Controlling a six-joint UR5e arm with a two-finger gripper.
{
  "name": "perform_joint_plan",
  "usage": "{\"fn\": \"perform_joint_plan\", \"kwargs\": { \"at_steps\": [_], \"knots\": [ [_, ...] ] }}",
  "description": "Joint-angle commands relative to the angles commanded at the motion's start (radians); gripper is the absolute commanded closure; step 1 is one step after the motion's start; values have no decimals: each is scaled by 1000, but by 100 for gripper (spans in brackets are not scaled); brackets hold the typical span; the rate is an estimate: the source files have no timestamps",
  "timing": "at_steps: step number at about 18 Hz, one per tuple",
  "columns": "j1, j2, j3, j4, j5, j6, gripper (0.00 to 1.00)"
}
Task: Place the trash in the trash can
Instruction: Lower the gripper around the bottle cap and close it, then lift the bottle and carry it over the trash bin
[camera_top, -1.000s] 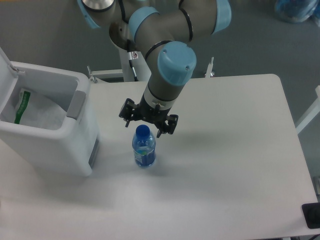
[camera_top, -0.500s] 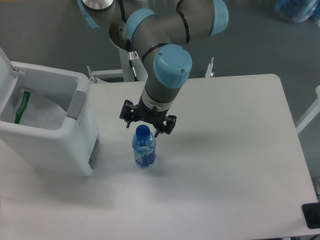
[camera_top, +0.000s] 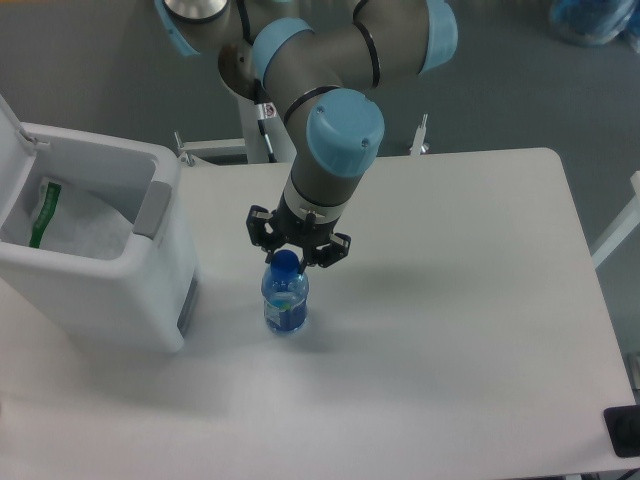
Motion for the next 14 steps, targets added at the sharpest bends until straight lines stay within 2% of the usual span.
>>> {"fn": "perform_joint_plan", "kwargs": {
  "at_steps": [5, 14],
  "knots": [
    [12, 14, 110, -11, -47, -32, 70],
    [74, 178, 201, -9, -290, -84, 70]
  ]
}}
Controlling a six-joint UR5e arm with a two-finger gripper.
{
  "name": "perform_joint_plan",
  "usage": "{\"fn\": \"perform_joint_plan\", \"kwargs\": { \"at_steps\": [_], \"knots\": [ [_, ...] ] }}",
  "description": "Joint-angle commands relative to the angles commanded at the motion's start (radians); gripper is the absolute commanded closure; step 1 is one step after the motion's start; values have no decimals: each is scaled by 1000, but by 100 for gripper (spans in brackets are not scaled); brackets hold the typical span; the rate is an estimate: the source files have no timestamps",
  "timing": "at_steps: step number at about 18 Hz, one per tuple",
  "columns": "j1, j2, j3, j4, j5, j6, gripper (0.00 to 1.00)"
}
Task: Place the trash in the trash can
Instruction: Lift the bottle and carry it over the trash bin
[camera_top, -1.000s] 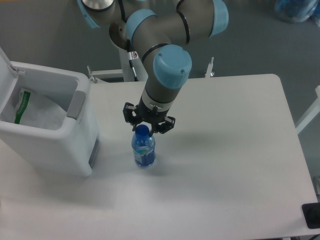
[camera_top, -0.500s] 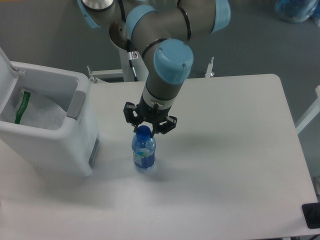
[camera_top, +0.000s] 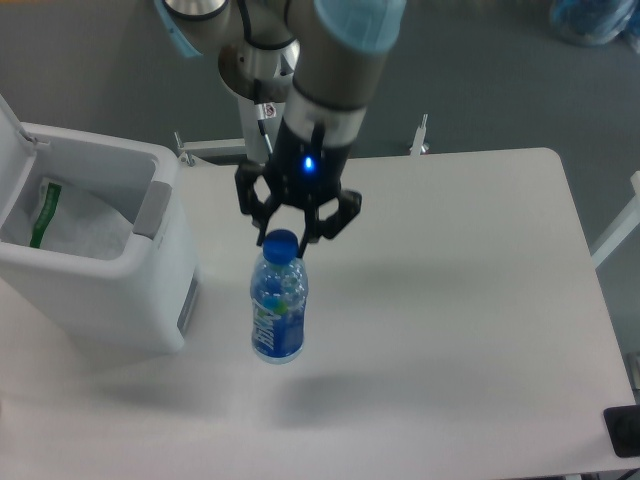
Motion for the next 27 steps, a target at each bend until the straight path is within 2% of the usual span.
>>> {"fn": "perform_joint_plan", "kwargs": {
  "at_steps": [5, 8, 13, 17, 20, 27],
  "knots": [
    [9, 69, 6, -3, -83, -18, 70],
    [-3, 112, -3, -37, -109, -17, 70],
    [-73, 175, -8, -87, -121, -14, 70],
    [-127, 218, -9, -158, -118, -6, 69],
    [-161, 246, -27, -193, -109, -5, 69],
    [-185, 279, -118, -195, -95, 0, 69]
  ]
}}
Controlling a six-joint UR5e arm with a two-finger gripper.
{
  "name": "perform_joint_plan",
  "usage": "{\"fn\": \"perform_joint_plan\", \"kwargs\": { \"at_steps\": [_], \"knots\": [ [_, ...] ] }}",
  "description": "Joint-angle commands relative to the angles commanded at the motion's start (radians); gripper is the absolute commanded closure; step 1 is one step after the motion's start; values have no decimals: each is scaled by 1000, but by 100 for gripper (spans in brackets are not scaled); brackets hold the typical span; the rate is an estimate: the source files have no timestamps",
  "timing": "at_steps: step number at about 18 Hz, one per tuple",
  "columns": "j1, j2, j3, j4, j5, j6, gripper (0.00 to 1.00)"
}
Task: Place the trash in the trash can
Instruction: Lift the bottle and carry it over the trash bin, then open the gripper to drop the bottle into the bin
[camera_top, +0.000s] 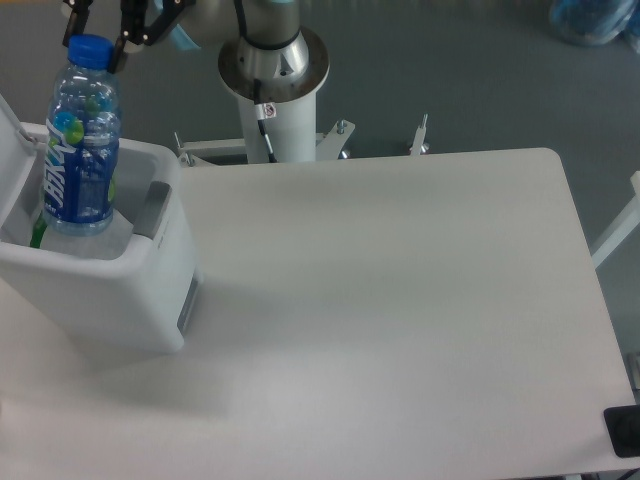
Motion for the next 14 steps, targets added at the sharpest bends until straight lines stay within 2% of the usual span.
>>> {"fn": "perform_joint_plan", "kwargs": {
  "at_steps": [3, 8, 9, 10, 11, 12, 14],
  "knots": [
    [-17, 2, -28, 0, 26, 5, 69],
    [-35, -28, -54, 2, 71, 5, 66],
    [-35, -35, -57, 8, 71, 6, 59],
    [-35, -44, -57, 15, 71, 6, 40],
    [-35, -52, -54, 21, 71, 6, 7],
    [-35, -57, -52, 28, 71, 6, 0],
    [-35, -60, -52, 32, 71, 6, 0]
  ]
}}
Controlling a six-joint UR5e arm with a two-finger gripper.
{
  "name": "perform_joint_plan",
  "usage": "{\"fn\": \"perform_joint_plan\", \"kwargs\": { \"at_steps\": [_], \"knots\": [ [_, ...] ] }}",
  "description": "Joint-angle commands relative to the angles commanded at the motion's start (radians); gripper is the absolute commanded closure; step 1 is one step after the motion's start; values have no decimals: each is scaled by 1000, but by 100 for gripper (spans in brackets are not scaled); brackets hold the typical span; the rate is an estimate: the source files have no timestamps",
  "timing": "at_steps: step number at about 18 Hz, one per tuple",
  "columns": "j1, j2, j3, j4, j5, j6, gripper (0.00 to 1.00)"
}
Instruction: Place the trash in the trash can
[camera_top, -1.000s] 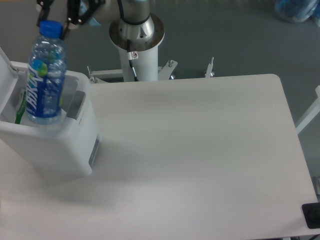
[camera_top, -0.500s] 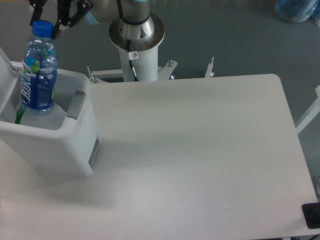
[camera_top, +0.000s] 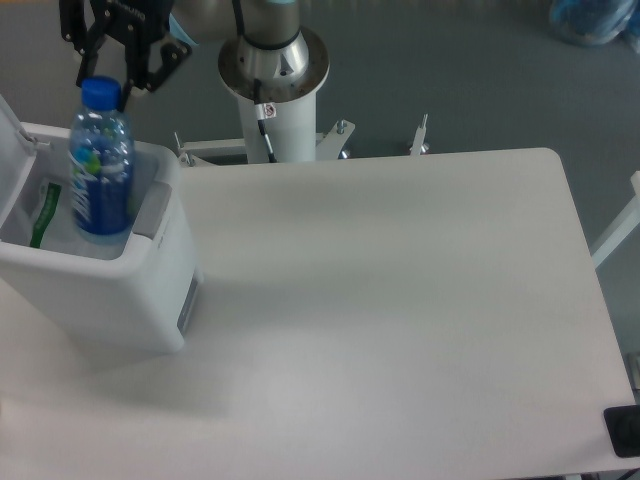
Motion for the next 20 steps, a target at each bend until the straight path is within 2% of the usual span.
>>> {"fn": "perform_joint_plan", "kwargs": {
  "at_steps": [3, 7, 10, 16, 18, 20],
  "knots": [
    [0, -6, 0, 5, 0, -2, 0],
    [6, -57, 18, 11, 20, 0, 0],
    [63, -83, 14, 86, 57, -2, 0],
    [212, -149, 17, 193, 74, 11, 0],
    [235, -182, 20, 230, 101, 73, 0],
    [245, -204, 23, 258, 184, 147, 0]
  ]
}}
